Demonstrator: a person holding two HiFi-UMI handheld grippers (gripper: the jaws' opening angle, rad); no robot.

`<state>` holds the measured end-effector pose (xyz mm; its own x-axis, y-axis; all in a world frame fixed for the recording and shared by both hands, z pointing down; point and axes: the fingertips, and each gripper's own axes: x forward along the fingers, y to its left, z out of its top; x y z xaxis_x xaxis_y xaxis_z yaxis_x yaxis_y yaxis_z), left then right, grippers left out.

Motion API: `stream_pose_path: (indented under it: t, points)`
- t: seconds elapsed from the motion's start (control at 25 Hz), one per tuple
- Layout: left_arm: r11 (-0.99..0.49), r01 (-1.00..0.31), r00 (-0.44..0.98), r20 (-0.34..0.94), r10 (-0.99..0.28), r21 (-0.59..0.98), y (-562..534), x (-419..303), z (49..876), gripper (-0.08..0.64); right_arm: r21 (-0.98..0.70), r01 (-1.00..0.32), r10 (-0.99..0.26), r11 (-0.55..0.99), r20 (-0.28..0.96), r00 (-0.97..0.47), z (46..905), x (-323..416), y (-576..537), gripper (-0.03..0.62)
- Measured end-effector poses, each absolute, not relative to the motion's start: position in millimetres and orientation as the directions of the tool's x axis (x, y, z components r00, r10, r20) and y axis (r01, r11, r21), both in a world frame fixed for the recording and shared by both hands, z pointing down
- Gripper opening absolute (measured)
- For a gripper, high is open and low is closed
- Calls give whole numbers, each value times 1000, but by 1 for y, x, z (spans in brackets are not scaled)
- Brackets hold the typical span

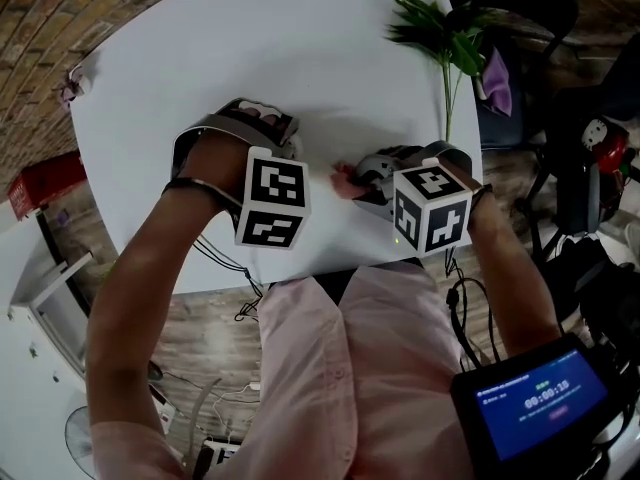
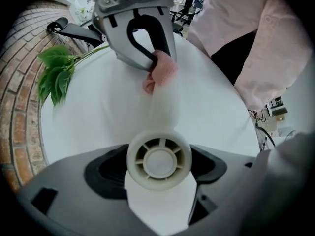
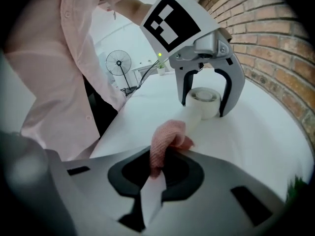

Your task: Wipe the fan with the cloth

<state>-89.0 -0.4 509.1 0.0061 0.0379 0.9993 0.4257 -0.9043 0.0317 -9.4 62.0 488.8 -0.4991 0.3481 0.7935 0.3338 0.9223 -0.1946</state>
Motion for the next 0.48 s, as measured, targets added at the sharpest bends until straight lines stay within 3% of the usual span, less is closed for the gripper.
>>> stream_pose_path:
  t: [0.2, 0.48]
  points:
    - [-959, 281, 23, 999, 46, 38, -5, -93, 509, 376, -196, 204, 279, 959, 777, -564, 488, -16, 65, 44]
    - [-995, -101, 79, 997, 8, 16, -19, -100, 508, 376, -204, 54, 187, 978, 721, -667, 477, -25, 63, 48]
